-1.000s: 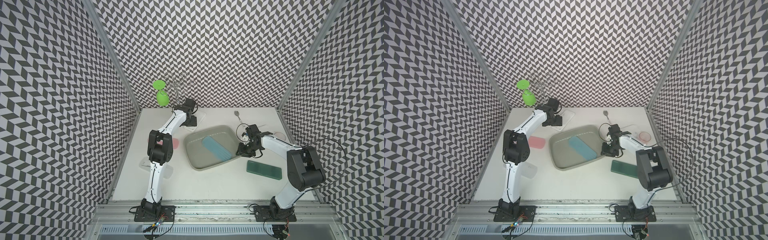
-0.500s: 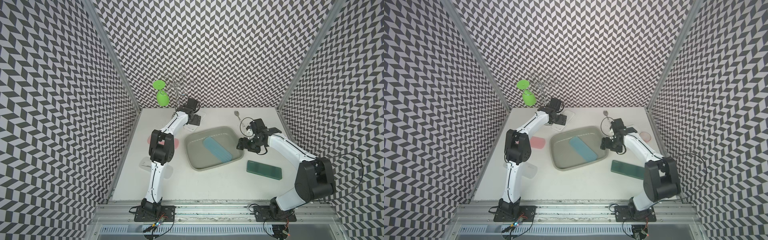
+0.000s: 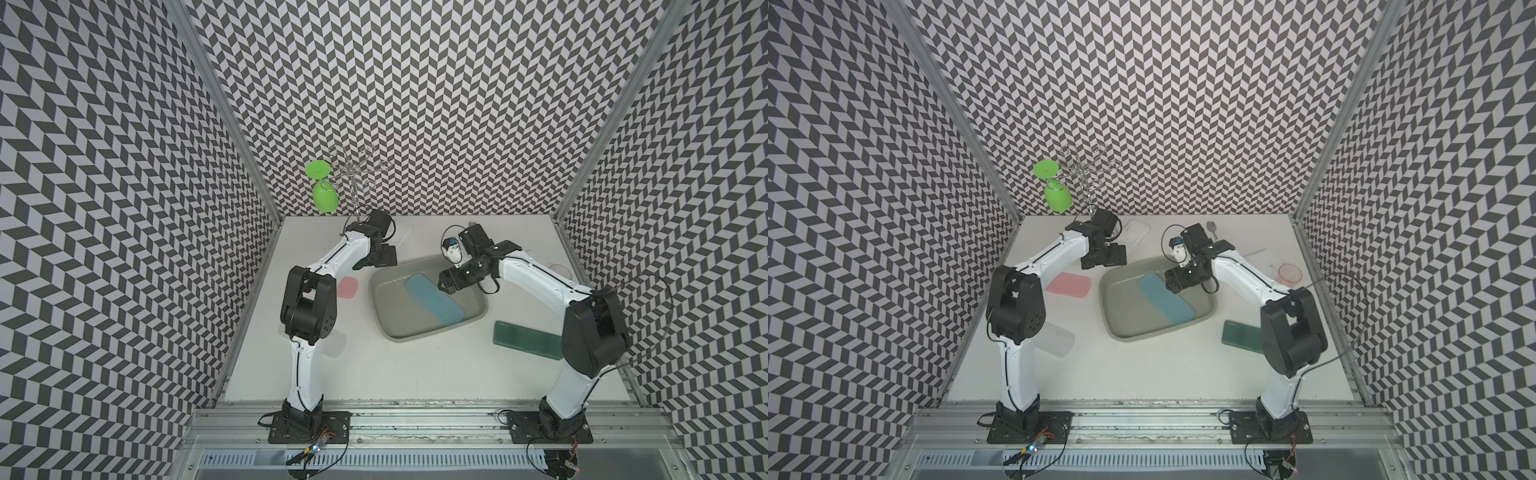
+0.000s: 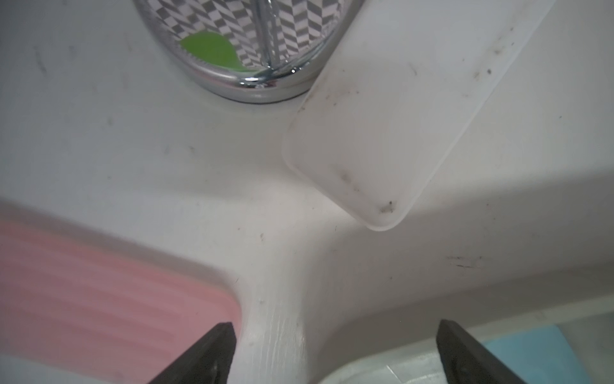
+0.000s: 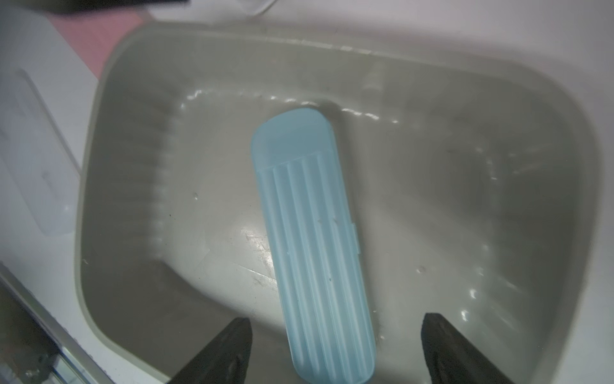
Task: Put the pencil case into the storage box
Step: Adjust the pencil case in the storage box.
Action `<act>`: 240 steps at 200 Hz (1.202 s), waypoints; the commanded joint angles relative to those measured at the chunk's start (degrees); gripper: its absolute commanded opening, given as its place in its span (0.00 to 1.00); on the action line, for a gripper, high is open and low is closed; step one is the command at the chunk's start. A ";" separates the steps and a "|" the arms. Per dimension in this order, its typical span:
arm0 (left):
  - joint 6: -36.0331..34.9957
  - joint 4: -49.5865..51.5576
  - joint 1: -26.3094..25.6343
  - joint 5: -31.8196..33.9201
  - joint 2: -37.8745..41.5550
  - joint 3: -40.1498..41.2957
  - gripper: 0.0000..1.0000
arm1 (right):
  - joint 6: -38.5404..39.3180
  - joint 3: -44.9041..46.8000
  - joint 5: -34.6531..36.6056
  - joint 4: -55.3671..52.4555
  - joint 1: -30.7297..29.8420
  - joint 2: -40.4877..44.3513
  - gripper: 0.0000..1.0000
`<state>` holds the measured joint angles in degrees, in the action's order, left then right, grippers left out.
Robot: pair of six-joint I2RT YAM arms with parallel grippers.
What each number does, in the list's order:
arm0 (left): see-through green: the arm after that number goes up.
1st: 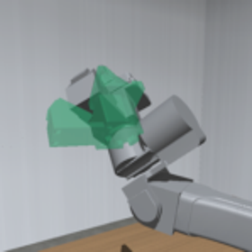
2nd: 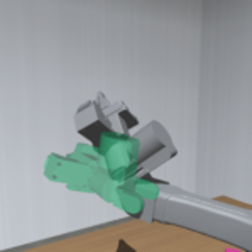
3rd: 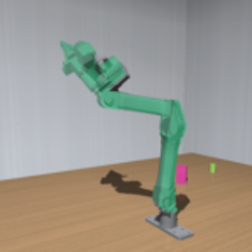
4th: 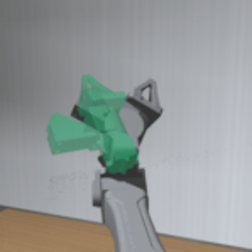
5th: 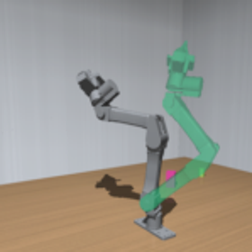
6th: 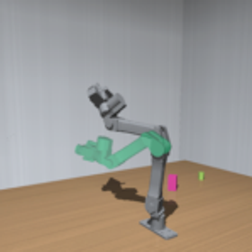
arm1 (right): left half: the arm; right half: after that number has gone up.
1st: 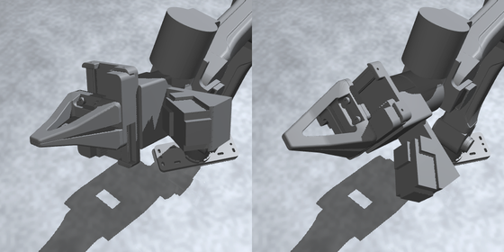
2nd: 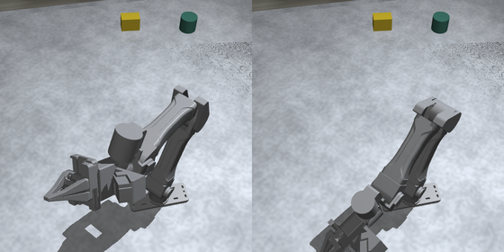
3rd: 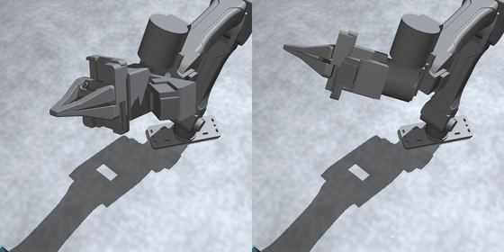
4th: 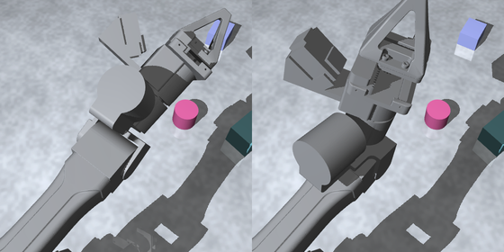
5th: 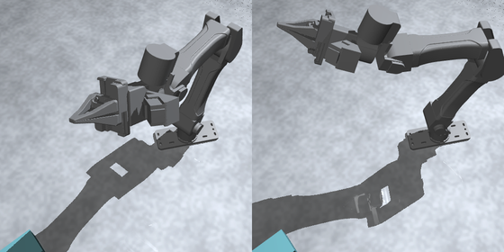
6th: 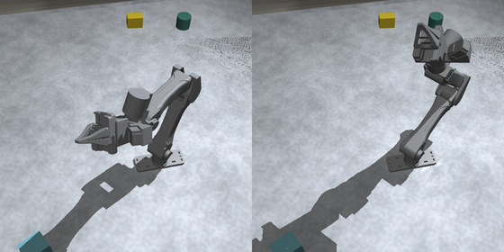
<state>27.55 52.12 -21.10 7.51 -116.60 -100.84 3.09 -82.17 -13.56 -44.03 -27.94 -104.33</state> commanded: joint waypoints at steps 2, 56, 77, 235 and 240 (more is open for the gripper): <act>4.16 1.17 1.17 -0.57 6.67 2.56 1.00 | 3.26 -2.47 1.90 2.86 -3.37 -3.40 0.85; 2.26 0.79 4.30 -1.05 13.53 12.28 1.00 | 4.38 -6.90 7.86 4.23 -7.36 -12.01 0.85; 2.07 0.97 4.80 0.02 14.95 14.09 1.00 | 3.99 -8.62 9.80 3.47 -7.59 -14.92 0.85; 2.25 -0.86 5.55 -1.13 16.44 19.69 1.00 | -3.50 -11.58 25.62 -1.84 -1.82 -15.99 0.84; 2.24 -0.96 5.55 -1.18 16.42 19.68 1.00 | -3.69 -11.81 25.67 -1.96 -1.76 -15.84 0.84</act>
<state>29.89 52.29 -15.97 6.68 -101.84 -81.30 0.82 -91.59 9.78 -44.73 -30.55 -120.38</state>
